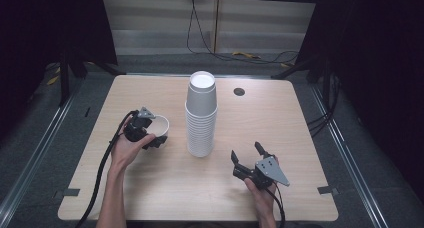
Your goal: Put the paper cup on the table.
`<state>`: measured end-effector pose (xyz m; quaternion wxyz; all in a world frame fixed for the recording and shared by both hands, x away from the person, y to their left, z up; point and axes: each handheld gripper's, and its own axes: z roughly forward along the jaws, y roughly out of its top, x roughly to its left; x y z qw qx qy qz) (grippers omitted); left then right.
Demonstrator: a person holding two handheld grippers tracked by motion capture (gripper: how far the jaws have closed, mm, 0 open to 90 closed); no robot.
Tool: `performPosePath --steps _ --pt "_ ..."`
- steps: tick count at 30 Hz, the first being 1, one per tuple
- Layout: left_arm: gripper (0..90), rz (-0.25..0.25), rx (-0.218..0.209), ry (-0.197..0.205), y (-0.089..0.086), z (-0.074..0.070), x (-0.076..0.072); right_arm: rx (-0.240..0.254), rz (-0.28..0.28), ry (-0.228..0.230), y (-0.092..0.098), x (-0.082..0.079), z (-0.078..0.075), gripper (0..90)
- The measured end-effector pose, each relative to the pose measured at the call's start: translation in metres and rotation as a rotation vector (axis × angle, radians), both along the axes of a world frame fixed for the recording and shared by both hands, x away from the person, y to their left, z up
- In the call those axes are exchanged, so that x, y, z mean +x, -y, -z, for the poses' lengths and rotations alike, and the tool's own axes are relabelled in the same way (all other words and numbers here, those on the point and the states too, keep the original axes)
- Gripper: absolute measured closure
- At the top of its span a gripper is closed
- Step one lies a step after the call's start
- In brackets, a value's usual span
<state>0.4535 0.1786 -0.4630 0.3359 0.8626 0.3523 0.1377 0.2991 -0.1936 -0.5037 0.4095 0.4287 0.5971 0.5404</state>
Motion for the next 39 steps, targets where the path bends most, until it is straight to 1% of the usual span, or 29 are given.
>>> performPosePath --steps 1,3,4,5,7,10,12,15,16,17,18,20,21,22,23,24,26,29,31,33,34,35,36,37,39 --pt "12.8 -0.003 -0.011 -0.002 0.000 0.001 0.000 -0.001 0.000 0.001 0.000 0.000 0.000 13.7" --pt "12.8 -0.005 -0.010 0.000 0.000 0.001 0.000 0.000 -0.001 0.003 0.000 0.000 0.000 13.7" --pt "13.0 -0.002 0.000 0.000 0.000 0.001 -0.001 -0.001 0.000 0.001 0.000 0.000 0.000 13.7" --pt "13.2 -0.004 -0.002 -0.001 0.000 0.001 -0.001 -0.001 0.000 0.002 0.000 0.000 0.000 13.7" --pt "13.2 -0.004 -0.005 0.010 0.000 0.003 -0.001 0.001 -0.001 0.001 0.000 0.000 0.000 13.7" --pt "13.9 -0.004 -0.020 -0.001 -0.002 0.005 -0.002 0.001 0.000 0.004 0.000 0.000 0.000 13.7" --pt "14.6 -0.002 -0.012 0.000 -0.002 0.008 -0.003 0.000 0.001 0.003 0.000 0.000 0.000 13.7" --pt "15.4 -0.006 -0.050 -0.024 -0.006 0.012 -0.002 0.000 -0.001 0.003 0.000 0.000 0.000 13.7" --pt "15.4 -0.002 -0.036 -0.023 -0.007 0.013 -0.002 -0.001 0.000 0.003 0.000 0.000 0.000 13.7" --pt "15.4 -0.012 -0.046 -0.026 -0.007 0.014 -0.003 -0.002 0.001 0.004 0.000 0.000 0.000 13.7" --pt "15.5 -0.010 -0.037 -0.024 -0.009 0.015 -0.003 -0.001 -0.001 0.005 0.000 0.000 0.000 13.7" --pt "15.5 -0.014 -0.041 -0.032 -0.011 0.018 -0.004 -0.002 -0.002 0.006 0.000 0.000 0.000 13.7" --pt "15.5 -0.013 -0.039 -0.031 -0.011 0.019 -0.005 -0.002 -0.002 0.004 0.000 0.000 0.000 13.7" --pt "15.5 -0.018 -0.023 -0.024 -0.011 0.020 -0.007 -0.002 -0.003 0.006 0.000 0.000 0.000 13.7" --pt "15.5 -0.017 -0.028 -0.027 -0.010 0.021 -0.008 -0.001 -0.003 0.005 0.000 0.000 0.000 13.7" --pt "15.6 -0.011 -0.022 -0.030 -0.011 0.021 -0.009 -0.001 -0.004 0.004 0.000 0.000 0.000 13.7" --pt "15.6 -0.017 -0.023 -0.024 -0.012 0.023 -0.010 -0.001 -0.003 0.004 0.000 0.000 0.000 13.7" --pt "15.6 -0.032 -0.047 -0.037 -0.015 0.027 -0.013 -0.001 -0.002 0.007 0.000 0.000 0.000 13.7" --pt "15.7 -0.038 -0.044 -0.031 -0.018 0.028 -0.016 0.000 -0.003 0.007 0.000 0.000 0.000 13.7" --pt "15.7 -0.054 -0.078 -0.020 -0.021 0.028 -0.020 -0.003 -0.003 0.009 0.000 0.000 0.000 13.7" --pt "15.7 -0.057 -0.093 -0.021 -0.023 0.028 -0.022 -0.001 -0.003 0.007 0.000 0.000 0.000 13.7" --pt "15.7 -0.061 -0.096 -0.018 -0.023 0.028 -0.025 0.000 -0.002 0.007 0.000 0.000 0.000 13.7" --pt "15.8 -0.059 -0.080 -0.009 -0.024 0.027 -0.029 0.000 -0.003 0.007 0.000 0.000 0.000 13.7" --pt "15.9 -0.057 -0.075 0.003 -0.024 0.027 -0.032 0.000 -0.002 0.007 0.000 0.000 0.000 13.7" --pt "16.0 -0.059 -0.087 0.010 -0.024 0.026 -0.038 -0.001 -0.002 0.008 0.000 0.000 0.000 13.7"
